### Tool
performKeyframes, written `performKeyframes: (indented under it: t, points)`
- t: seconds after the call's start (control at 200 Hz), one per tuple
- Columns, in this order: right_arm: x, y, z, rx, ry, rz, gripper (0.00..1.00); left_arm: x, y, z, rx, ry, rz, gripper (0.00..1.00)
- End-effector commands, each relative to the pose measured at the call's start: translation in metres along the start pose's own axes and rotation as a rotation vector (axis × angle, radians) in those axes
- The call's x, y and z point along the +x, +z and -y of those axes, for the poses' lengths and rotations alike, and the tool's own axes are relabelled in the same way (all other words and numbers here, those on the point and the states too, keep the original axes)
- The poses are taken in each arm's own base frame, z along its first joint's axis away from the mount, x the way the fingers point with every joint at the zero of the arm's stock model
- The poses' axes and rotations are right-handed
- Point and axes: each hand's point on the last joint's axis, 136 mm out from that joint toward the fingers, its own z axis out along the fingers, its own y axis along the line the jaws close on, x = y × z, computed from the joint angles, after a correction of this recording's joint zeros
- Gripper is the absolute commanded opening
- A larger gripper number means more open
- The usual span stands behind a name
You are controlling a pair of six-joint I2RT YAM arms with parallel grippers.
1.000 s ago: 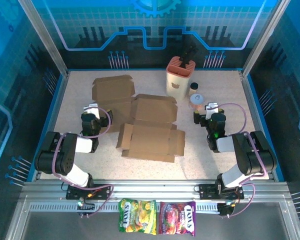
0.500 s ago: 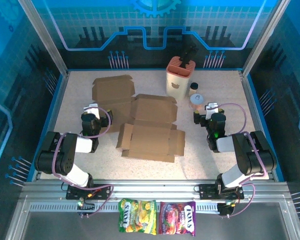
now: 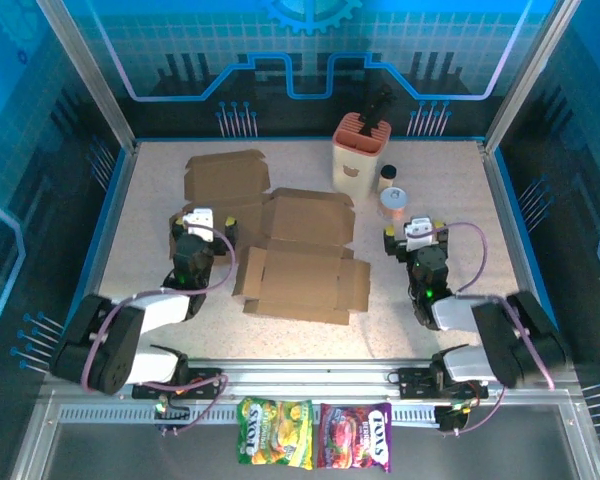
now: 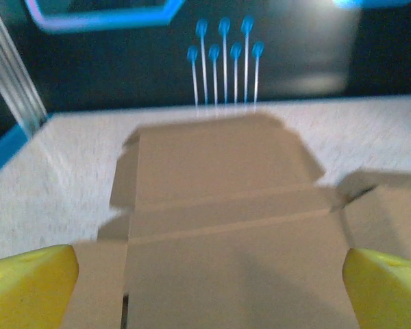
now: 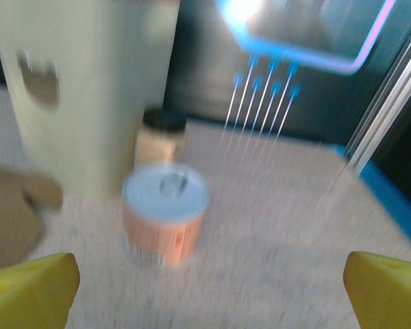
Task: Fold the paper box
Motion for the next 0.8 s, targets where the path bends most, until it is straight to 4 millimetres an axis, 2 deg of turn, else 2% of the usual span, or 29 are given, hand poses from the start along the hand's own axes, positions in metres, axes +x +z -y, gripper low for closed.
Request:
performKeyframes:
  t: [0.0,0.02,0.055,0.065,0.09,0.1,0.125,0.145,0.195,0.26,0.305,0.36,0.415,0.465,0.575,0.68,0.795]
  points:
    - [-0.092,-0.008,0.018,0.126,-0.004,0.134,1.00,-0.055,-0.008,-0.021,-0.187,-0.066,0.070,0.99]
    - [-0.108,-0.009,0.021,0.142,0.013,0.142,1.00,-0.060,-0.009,-0.026,-0.219,-0.116,0.045,0.99]
    - [-0.136,-0.013,0.031,0.185,0.099,0.135,1.00,-0.057,-0.013,-0.031,-0.252,-0.237,-0.067,0.99]
    - [-0.139,-0.014,0.035,0.195,0.131,0.119,1.00,-0.059,-0.015,-0.033,-0.261,-0.288,-0.093,0.99]
    - [-0.149,-0.016,0.043,0.212,0.225,0.071,1.00,-0.049,-0.025,-0.037,-0.295,-0.393,-0.206,0.99]
    - [-0.152,-0.018,0.046,0.213,0.261,0.048,1.00,-0.052,-0.028,-0.039,-0.304,-0.447,-0.222,0.99]
    - [-0.147,-0.024,0.049,0.194,0.328,-0.060,1.00,-0.050,-0.034,-0.041,-0.323,-0.532,-0.274,0.99]
    - [-0.153,-0.030,0.052,0.175,0.399,-0.107,1.00,-0.050,-0.034,-0.039,-0.313,-0.592,-0.298,0.99]
    - [-0.150,-0.036,0.065,0.185,0.554,-0.175,1.00,-0.044,-0.028,-0.018,-0.187,-0.698,-0.392,0.99]
    - [-0.138,-0.034,0.058,0.048,0.727,-0.277,1.00,-0.032,-0.032,0.007,-0.109,-0.767,-0.539,0.99]
    - [-0.128,-0.040,0.055,0.040,0.788,-0.359,1.00,-0.016,-0.045,0.018,-0.124,-0.792,-0.654,0.96]
    - [-0.119,-0.052,0.051,0.064,0.775,-0.454,1.00,0.002,-0.067,0.028,-0.154,-0.816,-0.778,0.90]
    - [-0.110,-0.064,0.041,0.055,0.738,-0.566,1.00,0.017,-0.089,0.043,-0.128,-0.831,-0.869,0.79]
    - [-0.100,-0.075,0.028,0.024,0.720,-0.674,0.98,0.033,-0.111,0.052,-0.133,-0.865,-0.943,0.75]
    - [-0.068,-0.100,-0.015,-0.124,0.769,-0.922,0.76,0.072,-0.147,0.071,-0.121,-1.004,-1.091,0.63]
    - [-0.052,-0.122,-0.060,-0.297,0.820,-1.030,0.67,0.092,-0.154,0.080,-0.118,-1.082,-1.099,0.58]
    - [-0.040,-0.137,-0.088,-0.404,0.866,-1.065,0.67,0.108,-0.145,0.089,-0.130,-1.223,-1.086,0.59]
